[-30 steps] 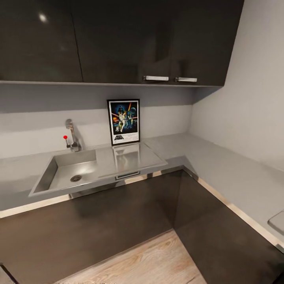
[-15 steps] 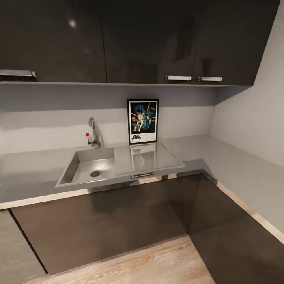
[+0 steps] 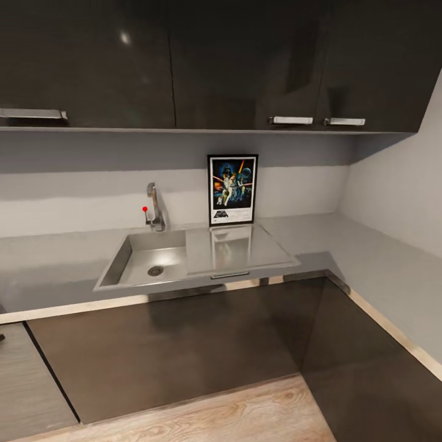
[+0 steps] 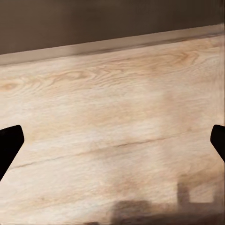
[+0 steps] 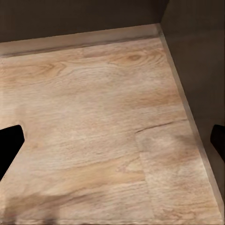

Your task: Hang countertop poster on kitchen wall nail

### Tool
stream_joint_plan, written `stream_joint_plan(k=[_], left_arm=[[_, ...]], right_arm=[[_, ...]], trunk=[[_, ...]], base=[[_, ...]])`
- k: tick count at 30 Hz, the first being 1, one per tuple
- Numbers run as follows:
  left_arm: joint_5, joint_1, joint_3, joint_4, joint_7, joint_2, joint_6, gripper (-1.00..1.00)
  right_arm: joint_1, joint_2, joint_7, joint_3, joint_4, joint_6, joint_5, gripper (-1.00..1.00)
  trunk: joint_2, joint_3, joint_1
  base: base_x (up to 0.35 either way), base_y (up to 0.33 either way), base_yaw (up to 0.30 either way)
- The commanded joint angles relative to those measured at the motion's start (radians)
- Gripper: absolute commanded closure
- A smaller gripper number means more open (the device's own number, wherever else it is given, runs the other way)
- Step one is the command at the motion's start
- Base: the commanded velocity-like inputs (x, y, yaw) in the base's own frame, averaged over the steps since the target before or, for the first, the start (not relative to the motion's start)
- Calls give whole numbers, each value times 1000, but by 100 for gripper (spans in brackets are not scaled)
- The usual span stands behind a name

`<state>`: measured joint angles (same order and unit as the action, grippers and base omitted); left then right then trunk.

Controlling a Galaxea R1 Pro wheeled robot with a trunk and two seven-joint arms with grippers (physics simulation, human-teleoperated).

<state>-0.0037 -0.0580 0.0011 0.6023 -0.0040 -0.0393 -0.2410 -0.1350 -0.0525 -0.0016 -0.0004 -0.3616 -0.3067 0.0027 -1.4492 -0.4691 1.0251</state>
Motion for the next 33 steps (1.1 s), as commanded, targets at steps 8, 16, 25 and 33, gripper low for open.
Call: stream_joint_plan(k=[8,16,25,33], left_arm=[[-2,-4,0,-44,0,-30,-8,-100],[-2,-4,0,-89,0,-30,-8,-100],[-2,-4,0,-140,0,-30,-8,-100],[-5,-23,5,-139,0,-25,-33,-100]], right_arm=[[3,3,-1,-1,46,-9,-4,-100],[3,3,-1,-1,91,-9,-4,-100],[3,3,-1,-1,142,-9,-4,-100],[-1,-11,-1,-1,141,-26,5,-100]], trunk=[[-1,-1,0],[-1,-1,0],[-1,-1,0],[-1,-1,0]], base=[[0,0,0],[0,0,0],[0,0,0],[0,0,0]])
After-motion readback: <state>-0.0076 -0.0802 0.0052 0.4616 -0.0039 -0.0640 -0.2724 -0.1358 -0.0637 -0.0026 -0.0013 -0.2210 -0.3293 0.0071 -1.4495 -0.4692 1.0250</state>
